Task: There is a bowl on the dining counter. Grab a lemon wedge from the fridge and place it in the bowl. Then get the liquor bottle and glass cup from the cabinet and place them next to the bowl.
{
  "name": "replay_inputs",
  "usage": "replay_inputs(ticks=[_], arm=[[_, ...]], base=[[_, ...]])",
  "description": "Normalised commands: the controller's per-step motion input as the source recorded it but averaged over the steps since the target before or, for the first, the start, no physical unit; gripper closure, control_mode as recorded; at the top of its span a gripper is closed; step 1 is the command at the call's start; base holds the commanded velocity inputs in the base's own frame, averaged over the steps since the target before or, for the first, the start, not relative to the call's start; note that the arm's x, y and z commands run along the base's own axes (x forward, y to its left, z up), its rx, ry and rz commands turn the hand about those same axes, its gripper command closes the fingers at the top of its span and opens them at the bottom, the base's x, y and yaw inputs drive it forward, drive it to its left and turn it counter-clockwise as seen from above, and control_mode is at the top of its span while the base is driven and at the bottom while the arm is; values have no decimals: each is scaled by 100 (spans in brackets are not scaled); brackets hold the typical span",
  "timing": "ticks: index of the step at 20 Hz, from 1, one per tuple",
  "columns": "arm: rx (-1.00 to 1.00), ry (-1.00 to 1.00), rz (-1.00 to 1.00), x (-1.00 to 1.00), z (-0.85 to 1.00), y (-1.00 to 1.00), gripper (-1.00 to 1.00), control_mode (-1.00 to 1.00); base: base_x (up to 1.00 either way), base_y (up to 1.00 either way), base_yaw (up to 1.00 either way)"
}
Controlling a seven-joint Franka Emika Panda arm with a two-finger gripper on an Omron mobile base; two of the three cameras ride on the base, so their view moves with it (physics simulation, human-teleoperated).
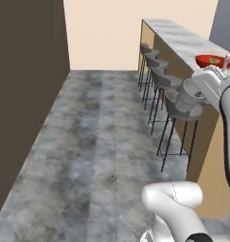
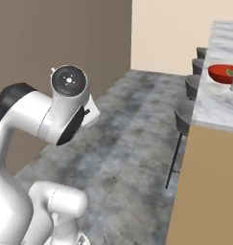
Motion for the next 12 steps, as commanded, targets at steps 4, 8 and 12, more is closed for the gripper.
replay_inputs(ticks=[4, 8, 12], arm=[[0, 0, 0, 0, 0, 0, 100, 100], [0, 0, 0, 0, 0, 0, 100, 100], [0, 0, 0, 0, 0, 0, 100, 100]], base=[[100, 47, -40], [100, 44, -40], [100, 45, -41]])
